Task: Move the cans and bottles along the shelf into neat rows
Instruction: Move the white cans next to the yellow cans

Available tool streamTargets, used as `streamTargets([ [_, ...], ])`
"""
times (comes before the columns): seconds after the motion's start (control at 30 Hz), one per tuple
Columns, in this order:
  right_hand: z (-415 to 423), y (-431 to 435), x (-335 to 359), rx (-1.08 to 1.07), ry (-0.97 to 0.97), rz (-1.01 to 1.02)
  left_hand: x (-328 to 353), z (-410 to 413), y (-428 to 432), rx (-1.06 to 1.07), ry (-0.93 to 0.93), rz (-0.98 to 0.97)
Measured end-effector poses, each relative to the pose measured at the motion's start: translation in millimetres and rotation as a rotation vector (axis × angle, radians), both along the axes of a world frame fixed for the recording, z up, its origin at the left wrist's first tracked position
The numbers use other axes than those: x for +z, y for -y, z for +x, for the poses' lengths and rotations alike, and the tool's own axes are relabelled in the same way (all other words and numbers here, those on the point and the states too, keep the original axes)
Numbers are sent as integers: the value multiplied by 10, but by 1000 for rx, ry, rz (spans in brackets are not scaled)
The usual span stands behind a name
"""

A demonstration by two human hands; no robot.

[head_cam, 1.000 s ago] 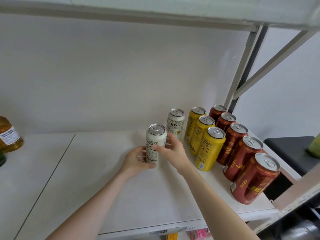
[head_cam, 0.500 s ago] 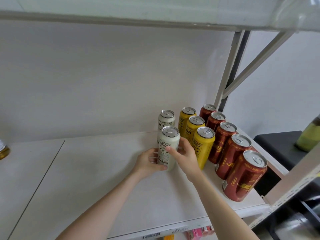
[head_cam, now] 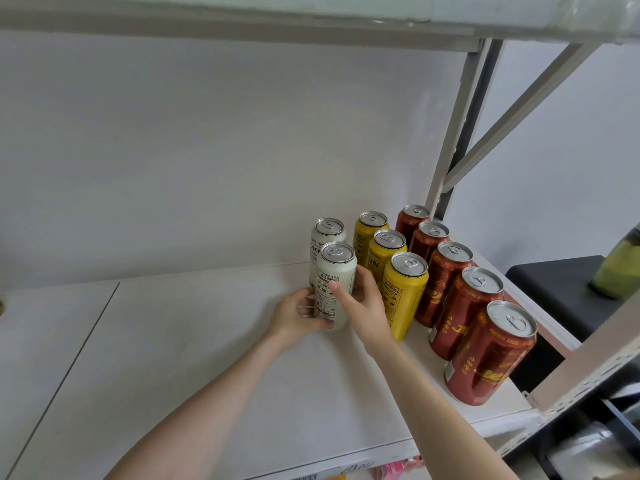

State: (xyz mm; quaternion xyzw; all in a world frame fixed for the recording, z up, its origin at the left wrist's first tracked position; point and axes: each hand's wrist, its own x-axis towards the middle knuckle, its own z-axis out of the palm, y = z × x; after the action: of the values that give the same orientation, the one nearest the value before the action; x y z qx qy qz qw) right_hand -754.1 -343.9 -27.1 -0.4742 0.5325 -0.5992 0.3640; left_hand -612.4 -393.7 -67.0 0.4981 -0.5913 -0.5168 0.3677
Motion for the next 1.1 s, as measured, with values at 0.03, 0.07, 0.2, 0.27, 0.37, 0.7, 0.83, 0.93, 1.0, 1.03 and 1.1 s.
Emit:
streamTargets([
  [0.03,2,12,-3,-4,0,1,2,-9,15,-1,-2,0],
  [0.07,5,26,-4,-5,3,1,4,-19,30,-3,0,0],
  [0.2,-10,83,-9,-2,14,2,4,-49,85,-9,13,-7],
  [0.27,-16,100,-15,0,7,3,5,-60,100,-6,12,-10],
  [0.37,-19,108,-27,-2,7,8,6,-67,106,-6,12,-14],
  [0.7,-13,100,-38,-32,-18,30,33,-66,67,9,7,-25],
  [0.83,1,72,-65,-73,11,71,50,-37,54,-1,46,-39],
  [0.93,16,23,-66,-110,17,89,70,50,38,-10,109,-78],
  [1.0,31,-26,-64,-144,12,96,83,140,14,-15,189,-124],
  [1.03,42,-57,-64,-162,2,99,89,196,-5,-23,235,-155],
  [1.1,63,-133,-73,-203,-56,100,106,328,-69,-37,348,-233],
])
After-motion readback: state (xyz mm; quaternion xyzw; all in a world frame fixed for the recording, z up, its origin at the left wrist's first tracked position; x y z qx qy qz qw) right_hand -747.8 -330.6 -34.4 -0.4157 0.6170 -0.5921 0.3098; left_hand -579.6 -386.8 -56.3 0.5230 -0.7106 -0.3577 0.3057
